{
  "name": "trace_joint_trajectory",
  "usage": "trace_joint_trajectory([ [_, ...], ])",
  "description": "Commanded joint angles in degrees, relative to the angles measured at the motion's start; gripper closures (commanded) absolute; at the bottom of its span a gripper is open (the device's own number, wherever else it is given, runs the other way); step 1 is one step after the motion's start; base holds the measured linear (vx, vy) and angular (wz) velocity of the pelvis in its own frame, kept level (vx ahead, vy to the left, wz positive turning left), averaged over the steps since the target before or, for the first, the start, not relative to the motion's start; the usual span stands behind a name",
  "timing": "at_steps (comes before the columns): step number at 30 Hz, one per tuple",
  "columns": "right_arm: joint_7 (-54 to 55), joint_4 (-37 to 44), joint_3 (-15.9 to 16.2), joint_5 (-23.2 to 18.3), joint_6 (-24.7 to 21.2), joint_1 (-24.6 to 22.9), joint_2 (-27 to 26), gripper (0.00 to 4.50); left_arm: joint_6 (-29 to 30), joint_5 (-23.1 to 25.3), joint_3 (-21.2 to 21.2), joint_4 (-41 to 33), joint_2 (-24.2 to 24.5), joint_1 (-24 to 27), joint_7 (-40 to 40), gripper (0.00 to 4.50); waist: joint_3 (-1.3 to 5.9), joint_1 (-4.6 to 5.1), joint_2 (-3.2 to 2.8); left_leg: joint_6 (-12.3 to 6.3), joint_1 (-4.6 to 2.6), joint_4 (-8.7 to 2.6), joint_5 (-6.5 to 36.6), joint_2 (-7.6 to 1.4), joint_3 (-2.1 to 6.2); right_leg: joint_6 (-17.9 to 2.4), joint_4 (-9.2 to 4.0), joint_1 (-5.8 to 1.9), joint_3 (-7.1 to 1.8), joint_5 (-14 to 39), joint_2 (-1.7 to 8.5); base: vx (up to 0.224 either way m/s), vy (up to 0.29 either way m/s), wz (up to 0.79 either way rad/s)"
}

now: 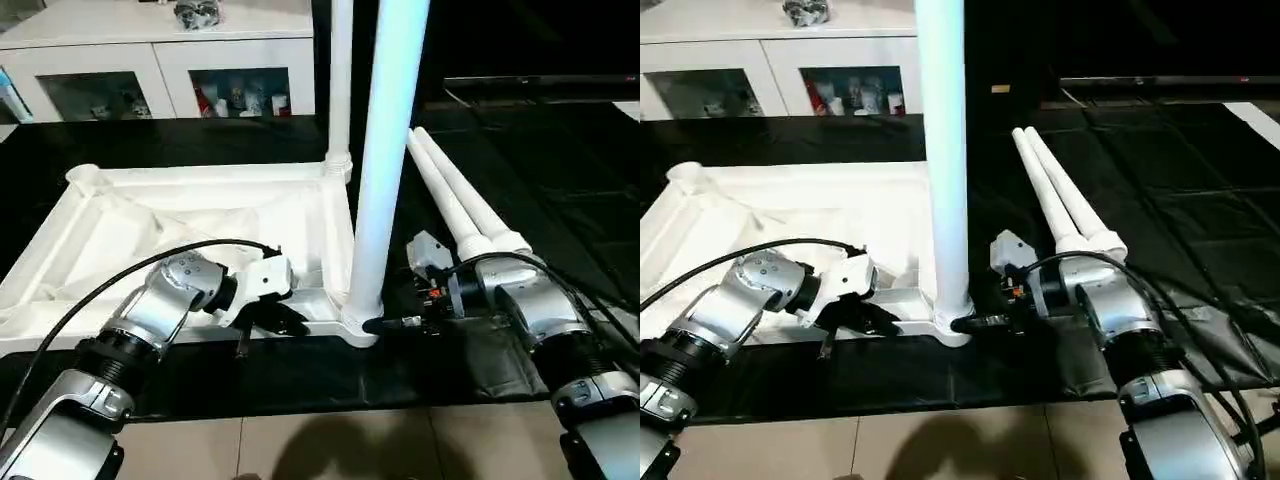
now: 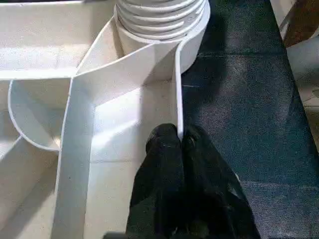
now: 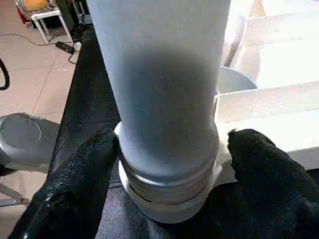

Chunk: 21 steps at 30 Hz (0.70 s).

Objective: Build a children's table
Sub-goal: Rotate leg to tighten

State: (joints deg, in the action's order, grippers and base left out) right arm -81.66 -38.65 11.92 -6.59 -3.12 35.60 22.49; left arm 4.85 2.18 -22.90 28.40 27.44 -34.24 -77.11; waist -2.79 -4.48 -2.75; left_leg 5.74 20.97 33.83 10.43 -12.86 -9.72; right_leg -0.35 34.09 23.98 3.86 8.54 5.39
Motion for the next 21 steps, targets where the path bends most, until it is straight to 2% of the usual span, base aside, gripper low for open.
trace_joint_trajectory([
  [1, -0.06, -0.08, 0.68, -0.54, -0.12, 0.97, -0.41, 1.01, -0.55, 1.78, -3.7, -0.23, -0.14, 0.66, -2.93, 4.5, 4.11, 0.23, 0.59, -3.6, -0.28, -3.74, 11.95, 0.14, -0.88, -14.12, -3.3, -3.44, -1.52, 13.92, 1.63, 0.0, 0.0, 0.0],
  [8, -0.23, -0.51, 0.71, -0.19, -0.08, 1.18, -1.33, 1.66, -0.94, 2.18, -4.02, -0.16, -0.22, 0.65, -2.91, 4.5, 4.11, 0.22, 0.67, -3.54, -0.26, -3.73, 11.79, 0.14, -0.86, -13.96, -3.31, -3.44, -1.52, 14.38, 1.65, 0.0, 0.0, 0.0],
  [18, -0.74, 0.29, 0.76, -0.76, -1.04, 0.11, -2.08, 1.77, -0.2, 2.47, -3.53, 0.2, -0.55, 0.9, -1.56, 4.5, 4.12, 0.23, 0.77, -3.59, -0.26, -3.7, 11.51, 0.17, -0.86, -13.71, -3.31, -3.45, -1.52, 14.75, 1.64, 0.0, 0.0, 0.0],
  [20, 0.39, 1.46, 0.05, -1.66, -2.19, -1.35, -2.65, 1.77, 2.31, 1.88, -2.14, 0.84, -2.05, 0.61, 1.19, 4.5, 4.05, 0.11, 0.8, -3.73, -0.31, -3.68, 11.37, 0.13, -0.91, -13.74, -3.36, -3.37, -1.55, 14.81, 1.66, 0.0, 0.0, 0.0],
  [21, 3.65, 2.3, -1.21, -2.4, -3.15, -2.76, -3.97, 1.77, 4.59, 1.04, -0.49, 1.32, -3.75, 0.1, 4.23, 4.5, 3.93, 0.03, 0.59, -3.55, -0.36, -3.75, 11.77, 0.17, -0.91, -13.57, -3.49, -3.36, -1.55, 15.49, 1.61, 0.0, 0.0, 0.0],
])
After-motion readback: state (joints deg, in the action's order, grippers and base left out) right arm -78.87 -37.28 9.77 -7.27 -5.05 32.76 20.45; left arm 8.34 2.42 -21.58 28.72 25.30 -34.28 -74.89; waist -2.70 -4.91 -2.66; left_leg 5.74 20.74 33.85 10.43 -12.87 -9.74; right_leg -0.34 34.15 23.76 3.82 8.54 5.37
